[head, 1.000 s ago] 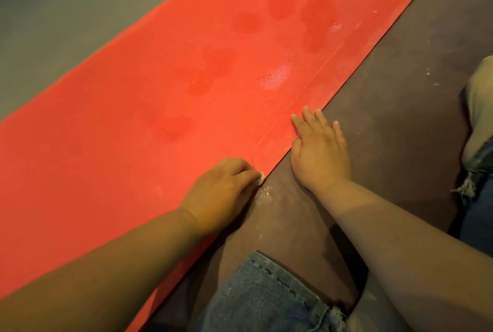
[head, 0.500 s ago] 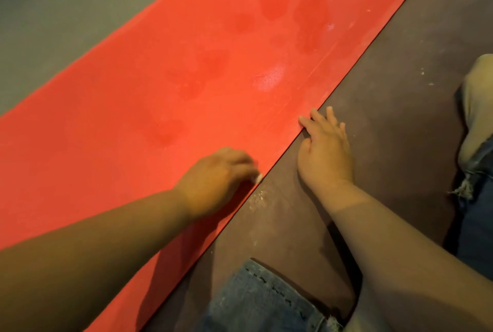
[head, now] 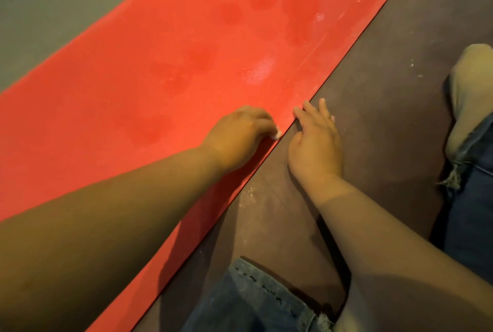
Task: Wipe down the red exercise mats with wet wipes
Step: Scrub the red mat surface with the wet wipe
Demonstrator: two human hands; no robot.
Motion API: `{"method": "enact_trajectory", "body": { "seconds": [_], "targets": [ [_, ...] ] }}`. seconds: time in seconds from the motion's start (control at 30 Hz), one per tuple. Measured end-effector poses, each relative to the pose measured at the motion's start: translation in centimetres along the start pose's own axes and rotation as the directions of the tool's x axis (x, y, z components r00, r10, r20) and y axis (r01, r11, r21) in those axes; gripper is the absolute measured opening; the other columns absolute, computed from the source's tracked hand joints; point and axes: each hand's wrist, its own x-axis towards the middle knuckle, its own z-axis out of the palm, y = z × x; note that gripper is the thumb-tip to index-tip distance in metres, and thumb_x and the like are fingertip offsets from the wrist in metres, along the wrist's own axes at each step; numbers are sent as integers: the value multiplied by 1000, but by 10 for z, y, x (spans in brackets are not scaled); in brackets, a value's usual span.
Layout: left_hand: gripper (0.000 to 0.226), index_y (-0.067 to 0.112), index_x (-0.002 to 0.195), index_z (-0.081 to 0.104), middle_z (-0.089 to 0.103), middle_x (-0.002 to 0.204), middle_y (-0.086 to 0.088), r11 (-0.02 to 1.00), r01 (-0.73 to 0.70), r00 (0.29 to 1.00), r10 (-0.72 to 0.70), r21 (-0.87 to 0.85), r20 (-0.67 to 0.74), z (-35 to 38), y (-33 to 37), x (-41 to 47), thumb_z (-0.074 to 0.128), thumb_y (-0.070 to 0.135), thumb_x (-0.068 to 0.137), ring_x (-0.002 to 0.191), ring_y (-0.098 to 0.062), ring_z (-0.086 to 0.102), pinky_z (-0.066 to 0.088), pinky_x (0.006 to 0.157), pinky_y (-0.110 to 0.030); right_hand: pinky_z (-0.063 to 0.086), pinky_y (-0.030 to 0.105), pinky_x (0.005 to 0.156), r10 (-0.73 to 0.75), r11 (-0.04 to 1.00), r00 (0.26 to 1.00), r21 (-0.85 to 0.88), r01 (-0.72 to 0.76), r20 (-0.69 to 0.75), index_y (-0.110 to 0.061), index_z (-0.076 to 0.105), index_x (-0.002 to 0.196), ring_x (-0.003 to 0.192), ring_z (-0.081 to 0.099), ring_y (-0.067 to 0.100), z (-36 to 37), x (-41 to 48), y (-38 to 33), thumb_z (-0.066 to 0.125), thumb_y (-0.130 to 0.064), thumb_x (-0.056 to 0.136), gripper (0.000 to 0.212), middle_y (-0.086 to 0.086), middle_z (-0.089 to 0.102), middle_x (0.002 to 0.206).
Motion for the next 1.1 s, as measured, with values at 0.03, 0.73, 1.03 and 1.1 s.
{"method": "enact_trajectory", "body": {
  "seconds": [0.03,0.73,1.03,1.1],
  "targets": [
    [19,11,94,74,69,106,-6,999,-30,999,30,-10,9,-4,2,-20,56,7,89,97,-31,62,48,84,-38,7,33,119,-10,1000,1000,-25,10,13,-15,47,137,146,11,17,1,0,0,41,1,84,56,0,34,152],
    [30,7,94,74,71,104,-6,997,47,999,-46,-55,5,1,13,10,47,4,82,97,-29,60,42,84,-33,13,29,116,70,997,997,-46,-69,28,-12,30,147,146,6,14,4,1,2,38,1,85,63,1,22,157],
    [17,17,89,73,70,104,5,998,51,994,-46,-45,95,-14,28,-154,61,7,84,87,-22,65,54,70,-29,6,33,118,4,987,994,-160,13,105,-16,30,147,147,2,16,2,-3,-2,39,-3,88,61,2,16,158],
    [31,18,90,75,71,102,5,997,61,996,-57,-54,71,-18,27,-170,45,24,97,83,-21,66,55,66,-28,3,32,117,-24,982,993,-183,45,113,-17,29,147,147,2,16,5,-5,-2,39,-3,88,62,1,16,158]
  ]
}}
